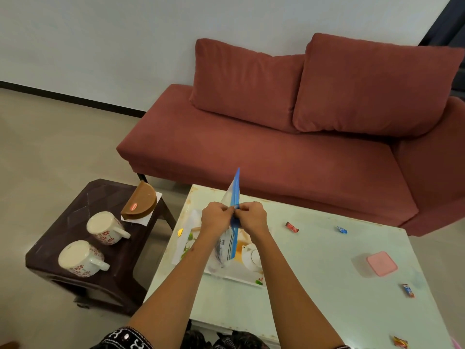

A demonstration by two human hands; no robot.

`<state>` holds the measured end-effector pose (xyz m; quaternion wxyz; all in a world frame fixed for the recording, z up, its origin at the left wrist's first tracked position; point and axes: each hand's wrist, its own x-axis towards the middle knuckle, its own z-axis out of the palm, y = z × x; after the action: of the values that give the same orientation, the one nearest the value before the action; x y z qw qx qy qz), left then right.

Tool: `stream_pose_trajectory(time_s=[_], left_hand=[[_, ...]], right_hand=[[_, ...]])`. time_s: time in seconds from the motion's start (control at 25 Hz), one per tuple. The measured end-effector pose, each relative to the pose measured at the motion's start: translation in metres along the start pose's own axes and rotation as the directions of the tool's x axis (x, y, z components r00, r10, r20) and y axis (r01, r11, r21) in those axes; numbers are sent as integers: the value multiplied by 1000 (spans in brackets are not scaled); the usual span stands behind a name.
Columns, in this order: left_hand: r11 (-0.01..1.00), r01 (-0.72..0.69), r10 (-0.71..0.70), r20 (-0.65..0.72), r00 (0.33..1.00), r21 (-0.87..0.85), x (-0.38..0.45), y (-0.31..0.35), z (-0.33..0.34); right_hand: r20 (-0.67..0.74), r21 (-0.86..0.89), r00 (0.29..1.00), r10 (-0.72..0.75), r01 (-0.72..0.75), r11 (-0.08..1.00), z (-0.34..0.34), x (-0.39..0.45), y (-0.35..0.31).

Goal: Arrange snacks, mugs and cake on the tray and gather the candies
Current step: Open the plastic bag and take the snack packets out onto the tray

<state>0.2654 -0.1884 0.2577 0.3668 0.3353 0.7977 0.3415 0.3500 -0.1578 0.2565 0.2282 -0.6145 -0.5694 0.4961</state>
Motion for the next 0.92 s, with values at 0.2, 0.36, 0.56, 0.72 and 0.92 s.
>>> stream_pose_trajectory(time_s=[0.2,0.36,0.56,0.72,0.92], left_hand=[[999,-38,39,-33,999,39,-6,-12,7],[998,-58,58,-44,997,6,-9,-22,16],[999,-26,31,-124,992,43,-15,-23,25],[996,-4,18,-162,987,88,-19,-23,24],[983,-42,79,-209,975,177,-14,-28,5]], right_hand=[[88,-279,992,-85,107,955,0,-6,2],[-5,-332,996,-90,83,939,3,-7,8],[-81,-325,993,-86,55,944,7,-6,16],[-112,-411,991,-74,21,911,10,-5,21],[-171,-468,984,-58,-30,883,-3,-4,27]])
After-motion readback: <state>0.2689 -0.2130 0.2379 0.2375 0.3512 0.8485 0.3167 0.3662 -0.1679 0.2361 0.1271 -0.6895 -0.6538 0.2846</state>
